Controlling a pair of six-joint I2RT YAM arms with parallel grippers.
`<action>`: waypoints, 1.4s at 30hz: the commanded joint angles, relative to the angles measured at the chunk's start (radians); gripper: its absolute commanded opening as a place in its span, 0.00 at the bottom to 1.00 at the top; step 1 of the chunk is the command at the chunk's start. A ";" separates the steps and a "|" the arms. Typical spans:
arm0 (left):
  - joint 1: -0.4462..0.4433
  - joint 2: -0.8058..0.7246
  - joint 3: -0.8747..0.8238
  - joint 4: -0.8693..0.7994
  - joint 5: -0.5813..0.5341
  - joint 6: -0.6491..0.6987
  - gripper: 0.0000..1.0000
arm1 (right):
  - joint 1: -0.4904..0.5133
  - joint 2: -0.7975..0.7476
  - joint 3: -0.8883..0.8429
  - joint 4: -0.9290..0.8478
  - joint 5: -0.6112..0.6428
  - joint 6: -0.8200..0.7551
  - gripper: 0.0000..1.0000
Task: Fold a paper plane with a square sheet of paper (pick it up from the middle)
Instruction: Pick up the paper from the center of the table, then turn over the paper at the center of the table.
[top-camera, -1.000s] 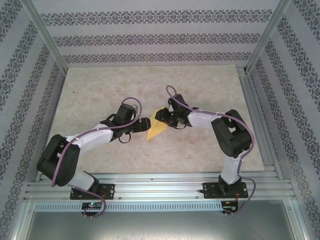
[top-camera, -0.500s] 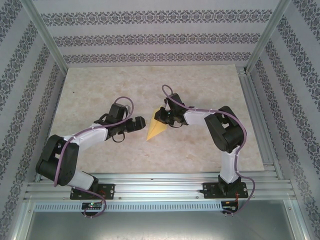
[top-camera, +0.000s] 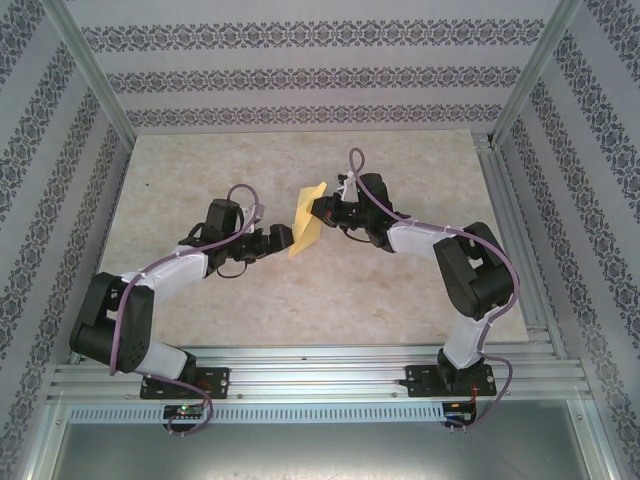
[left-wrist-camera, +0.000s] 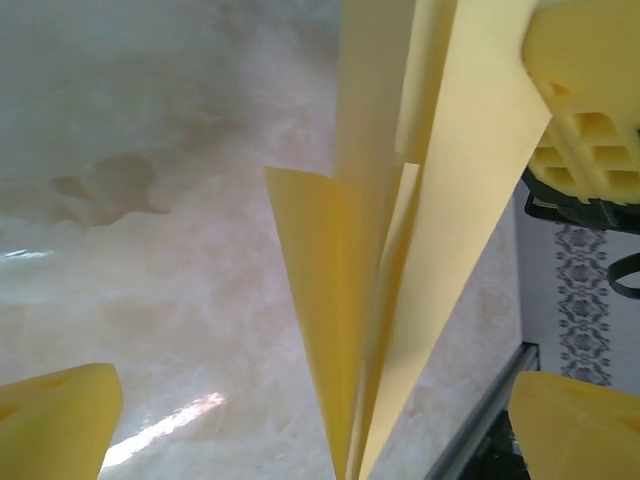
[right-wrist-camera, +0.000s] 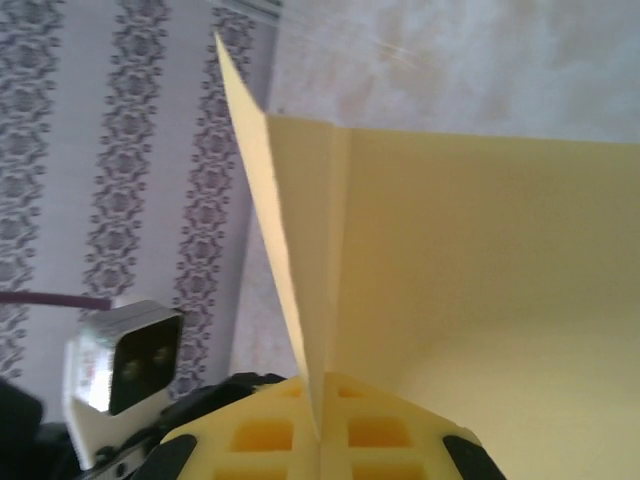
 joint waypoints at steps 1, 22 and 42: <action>0.011 -0.023 -0.012 0.148 0.125 -0.078 1.00 | 0.005 -0.043 -0.023 0.145 -0.079 0.074 0.04; 0.001 -0.118 -0.078 0.420 0.107 -0.153 0.70 | 0.027 -0.025 -0.044 0.255 -0.146 0.199 0.05; 0.000 -0.096 -0.066 0.369 0.064 -0.106 0.13 | 0.015 -0.060 -0.042 0.122 -0.124 0.122 0.20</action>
